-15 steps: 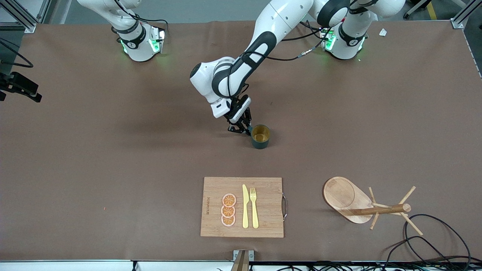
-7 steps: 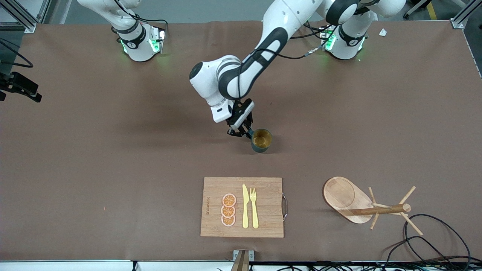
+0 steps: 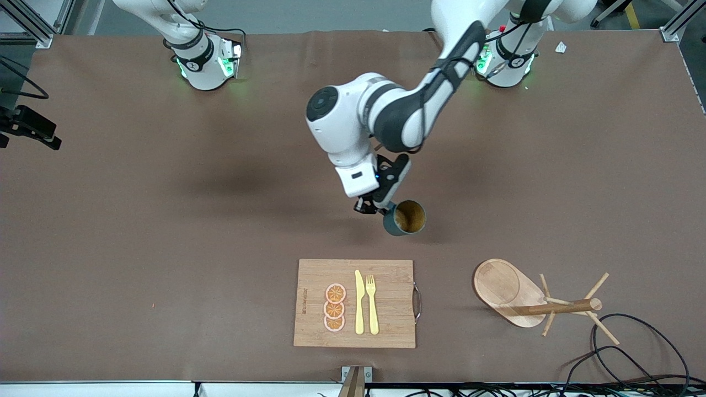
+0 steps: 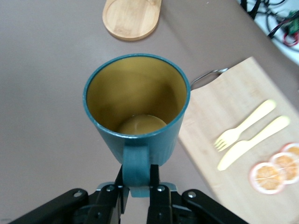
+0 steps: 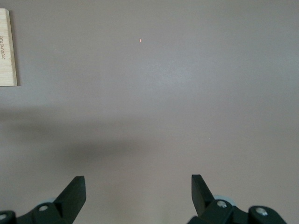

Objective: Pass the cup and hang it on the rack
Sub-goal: 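Lift the mug with the left gripper and carry it toward the rack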

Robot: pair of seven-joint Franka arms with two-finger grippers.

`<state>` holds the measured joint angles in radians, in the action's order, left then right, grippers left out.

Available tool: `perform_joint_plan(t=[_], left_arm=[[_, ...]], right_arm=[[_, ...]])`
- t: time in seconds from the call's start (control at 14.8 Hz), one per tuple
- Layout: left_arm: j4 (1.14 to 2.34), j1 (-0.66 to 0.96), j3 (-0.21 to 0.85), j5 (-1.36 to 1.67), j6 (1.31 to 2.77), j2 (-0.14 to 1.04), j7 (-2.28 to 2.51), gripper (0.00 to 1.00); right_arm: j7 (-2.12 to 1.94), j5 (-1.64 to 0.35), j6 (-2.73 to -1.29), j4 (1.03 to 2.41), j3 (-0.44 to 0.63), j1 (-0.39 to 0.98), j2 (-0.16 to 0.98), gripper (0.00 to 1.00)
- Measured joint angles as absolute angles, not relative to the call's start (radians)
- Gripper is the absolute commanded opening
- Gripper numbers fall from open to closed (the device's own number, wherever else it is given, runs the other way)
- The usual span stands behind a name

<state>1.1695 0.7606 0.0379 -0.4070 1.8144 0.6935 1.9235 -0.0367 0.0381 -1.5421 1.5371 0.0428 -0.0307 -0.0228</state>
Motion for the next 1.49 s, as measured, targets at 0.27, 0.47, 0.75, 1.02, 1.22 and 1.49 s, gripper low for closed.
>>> perform_joint_plan(t=[0.27,0.47,0.75,1.02,1.22,1.49], left_arm=[[1.168,0.671,0.04,-0.284,1.888,0.62,1.881,0.0],[1.167,0.633,0.039,-0.178,1.892,0.559,1.876,0.0],[1.167,0.572,0.039,-0.042,1.892,0.479,1.846,0.0],[1.168,0.506,0.037,0.053,1.891,0.44,1.843,0.0],[1.169,0.42,0.037,0.168,1.892,0.431,1.795,0.0],[1.17,0.338,0.037,0.269,1.891,0.416,1.724,0.0]], right_arm=[[-0.037,0.038,-1.542,1.537,0.043,-0.031,-0.023,1.0],[-0.037,0.038,-1.542,1.537,0.043,-0.031,-0.023,1.0],[-0.037,0.037,-1.542,1.537,0.041,-0.03,-0.023,1.0],[-0.037,0.037,-1.542,1.537,0.041,-0.03,-0.023,1.0],[-0.037,0.037,-1.541,1.537,0.041,-0.03,-0.023,1.0],[-0.037,0.037,-1.541,1.537,0.041,-0.03,-0.023,1.0]])
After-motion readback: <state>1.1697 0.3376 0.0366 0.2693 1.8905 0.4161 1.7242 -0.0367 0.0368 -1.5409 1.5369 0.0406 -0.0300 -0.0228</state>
